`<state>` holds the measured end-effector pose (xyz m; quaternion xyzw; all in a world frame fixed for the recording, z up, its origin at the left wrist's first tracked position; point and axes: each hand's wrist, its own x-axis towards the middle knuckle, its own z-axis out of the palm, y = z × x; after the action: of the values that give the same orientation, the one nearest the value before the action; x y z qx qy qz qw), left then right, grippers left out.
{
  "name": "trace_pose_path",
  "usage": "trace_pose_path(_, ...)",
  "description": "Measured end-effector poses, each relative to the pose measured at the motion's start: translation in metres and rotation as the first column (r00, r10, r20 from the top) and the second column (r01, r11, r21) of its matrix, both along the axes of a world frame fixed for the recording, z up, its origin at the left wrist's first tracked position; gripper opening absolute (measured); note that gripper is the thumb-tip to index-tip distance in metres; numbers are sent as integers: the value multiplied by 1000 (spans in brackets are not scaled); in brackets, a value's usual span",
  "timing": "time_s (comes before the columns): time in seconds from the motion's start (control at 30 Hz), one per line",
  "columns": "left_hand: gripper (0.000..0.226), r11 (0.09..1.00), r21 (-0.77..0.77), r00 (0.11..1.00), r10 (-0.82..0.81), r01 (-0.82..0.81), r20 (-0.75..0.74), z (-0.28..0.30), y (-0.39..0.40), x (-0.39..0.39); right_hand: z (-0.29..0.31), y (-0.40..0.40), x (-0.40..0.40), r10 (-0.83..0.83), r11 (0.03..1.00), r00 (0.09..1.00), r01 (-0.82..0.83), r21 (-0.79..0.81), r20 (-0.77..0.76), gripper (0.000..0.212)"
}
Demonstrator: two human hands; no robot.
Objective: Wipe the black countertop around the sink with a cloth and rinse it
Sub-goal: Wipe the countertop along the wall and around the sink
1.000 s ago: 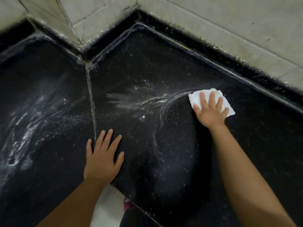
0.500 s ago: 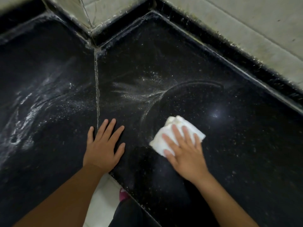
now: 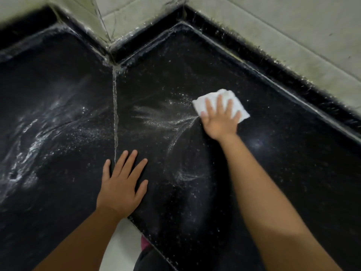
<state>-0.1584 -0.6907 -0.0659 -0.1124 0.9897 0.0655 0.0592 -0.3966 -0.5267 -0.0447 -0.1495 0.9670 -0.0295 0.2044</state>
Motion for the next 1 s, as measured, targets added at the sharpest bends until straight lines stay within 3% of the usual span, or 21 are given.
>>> trace_pose_path(0.1, 56, 999, 34, 999, -2, 1, 39, 3, -1, 1, -4, -21, 55, 223, 975, 975, -223, 7, 12, 53)
trace_pose_path(0.2, 58, 998, 58, 998, 4, -7, 55, 6, 0, 0, -9, 12, 118, 424, 902, 902, -428, -50, -74, 66)
trace_pose_path(0.27, 60, 999, 44, 999, 6, -8, 37, 7, 0, 0, -17, 53, 154, 439, 891, 888, -450, -56, -135, 52)
trace_pose_path(0.37, 56, 1000, 17, 1000, -15, 15, 5, 6, 2, 1, -20, 127, 173, 350, 936, 928, -353, -7, -128, 49)
trace_pose_path(0.5, 39, 996, 79, 999, 48, -47, -7, 25, 8, -20, 1, 187, 134, 47, 991, 994, -33, 126, -103, 68)
trace_pose_path(0.6, 34, 993, 104, 991, 71, -59, -114, 32, 16, -53, 7, 205, 85, -283, 955, 959, 284, 88, -21, 54)
trace_pose_path(0.67, 44, 984, 137, 993, 115, -112, -13, 31, 24, -73, 9, 199, 50, -394, 918, 919, 395, 41, -30, 51)
trace_pose_path(0.83, 53, 988, 66, 987, 137, -143, 82, 8, 32, -87, 3, 171, -18, -488, 871, 869, 491, 16, -82, 52)
trace_pose_path(1.0, 70, 984, 104, 990, 142, -141, 2, -3, 28, -86, -2, 113, -66, -373, 928, 927, 373, -3, -43, 53)
